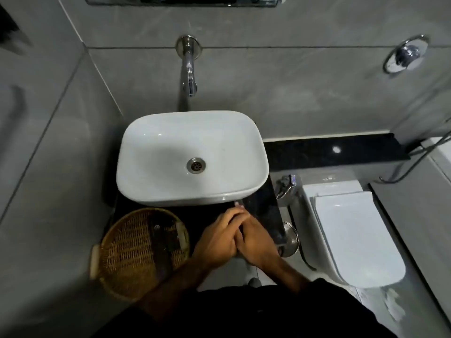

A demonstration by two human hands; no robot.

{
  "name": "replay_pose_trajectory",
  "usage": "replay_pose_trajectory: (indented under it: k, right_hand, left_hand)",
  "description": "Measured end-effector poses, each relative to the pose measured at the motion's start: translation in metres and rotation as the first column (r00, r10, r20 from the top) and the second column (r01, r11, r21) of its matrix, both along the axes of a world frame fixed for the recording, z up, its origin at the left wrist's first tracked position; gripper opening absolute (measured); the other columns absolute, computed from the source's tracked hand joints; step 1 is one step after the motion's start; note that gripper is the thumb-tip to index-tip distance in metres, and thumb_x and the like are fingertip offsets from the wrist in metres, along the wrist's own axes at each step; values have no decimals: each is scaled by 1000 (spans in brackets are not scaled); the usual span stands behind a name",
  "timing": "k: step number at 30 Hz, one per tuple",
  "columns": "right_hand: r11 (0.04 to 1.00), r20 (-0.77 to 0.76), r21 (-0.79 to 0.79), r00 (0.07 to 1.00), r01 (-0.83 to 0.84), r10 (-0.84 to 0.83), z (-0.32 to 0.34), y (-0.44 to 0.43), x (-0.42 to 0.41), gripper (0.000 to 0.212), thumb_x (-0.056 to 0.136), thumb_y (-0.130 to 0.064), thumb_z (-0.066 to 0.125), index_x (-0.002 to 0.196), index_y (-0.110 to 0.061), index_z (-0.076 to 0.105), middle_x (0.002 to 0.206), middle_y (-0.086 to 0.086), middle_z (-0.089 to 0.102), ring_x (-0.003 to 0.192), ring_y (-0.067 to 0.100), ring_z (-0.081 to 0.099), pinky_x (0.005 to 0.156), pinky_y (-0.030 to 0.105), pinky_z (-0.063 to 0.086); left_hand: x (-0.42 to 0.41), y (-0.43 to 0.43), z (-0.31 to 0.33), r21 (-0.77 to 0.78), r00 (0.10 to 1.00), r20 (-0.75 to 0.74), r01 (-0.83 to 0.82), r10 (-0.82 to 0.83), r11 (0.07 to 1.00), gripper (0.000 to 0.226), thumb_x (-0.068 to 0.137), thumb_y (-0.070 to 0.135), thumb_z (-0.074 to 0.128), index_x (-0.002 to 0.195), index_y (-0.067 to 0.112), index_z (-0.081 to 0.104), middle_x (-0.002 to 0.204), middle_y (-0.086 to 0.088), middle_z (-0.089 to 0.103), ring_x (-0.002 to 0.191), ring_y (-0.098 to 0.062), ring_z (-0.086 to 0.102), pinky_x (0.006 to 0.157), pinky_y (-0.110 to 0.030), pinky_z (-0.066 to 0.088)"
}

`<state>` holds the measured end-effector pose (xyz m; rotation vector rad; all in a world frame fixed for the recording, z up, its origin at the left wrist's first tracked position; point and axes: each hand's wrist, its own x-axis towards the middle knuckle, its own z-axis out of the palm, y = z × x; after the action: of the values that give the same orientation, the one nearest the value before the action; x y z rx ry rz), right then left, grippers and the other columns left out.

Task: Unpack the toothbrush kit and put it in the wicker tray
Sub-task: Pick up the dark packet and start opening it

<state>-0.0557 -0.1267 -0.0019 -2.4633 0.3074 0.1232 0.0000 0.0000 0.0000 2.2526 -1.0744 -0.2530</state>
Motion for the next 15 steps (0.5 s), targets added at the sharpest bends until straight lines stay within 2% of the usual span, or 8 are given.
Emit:
replay_pose_trajectory:
  k: [2, 4, 7, 10, 13, 15]
  right_hand:
    - [997, -174, -7, 982, 73, -73, -9, -7, -7, 60, 101, -27, 55, 157, -11, 38, 159, 12, 44, 143, 30, 50, 117, 39, 41]
    - [991, -301, -61, 944, 121, -134, -16, -13, -15, 68, 96, -32, 62, 156, -14, 36, 148, 14, 49, 131, 36, 58, 107, 42, 48]
    - [984, -349, -77, 920, 161, -178, -28, -14, -22, 72, 89, -37, 70, 148, -12, 37, 136, 15, 52, 120, 39, 63, 97, 45, 53]
    - [975, -332, -65, 917, 212, -221, -37, -12, -25, 65, 86, -38, 75, 134, -12, 40, 130, 14, 56, 111, 39, 67, 88, 46, 55]
    - [968, -315, -38, 916, 250, -248, -41, -15, -28, 63, 84, -34, 77, 130, -12, 39, 125, 15, 59, 108, 39, 68, 86, 46, 56]
    - [968, -302, 6, 924, 249, -235, -39, -20, -33, 57, 82, -30, 76, 124, -15, 39, 118, 13, 63, 103, 36, 69, 84, 43, 57]
  left_hand:
    - [-6, -5, -9, 154, 973, -222, -27, 61, 988, 66, 89, 17, 51, 151, 31, 35, 154, 6, 38, 128, -24, 57, 102, -40, 51]
    - [-9, -8, -20, 284, 912, -395, 5, 112, 959, 71, 91, 25, 51, 156, 30, 23, 156, -1, 38, 132, -30, 54, 108, -43, 46]
    - [-2, -17, -34, 357, 845, -503, 13, 181, 934, 72, 92, 22, 54, 157, 21, 24, 149, -7, 53, 136, -30, 52, 114, -40, 41]
    - [1, -28, -46, 360, 774, -560, -93, 295, 928, 61, 94, 16, 53, 153, 13, 35, 133, -10, 68, 125, -29, 62, 107, -39, 48]
    - [-2, -36, -51, 319, 589, -688, -279, 424, 906, 53, 97, 19, 56, 148, 9, 43, 128, -18, 68, 112, -35, 68, 98, -47, 55]
    - [-5, -40, -49, 301, 442, -767, -391, 464, 870, 52, 100, 26, 54, 148, 11, 40, 120, -16, 67, 95, -32, 71, 82, -42, 61]
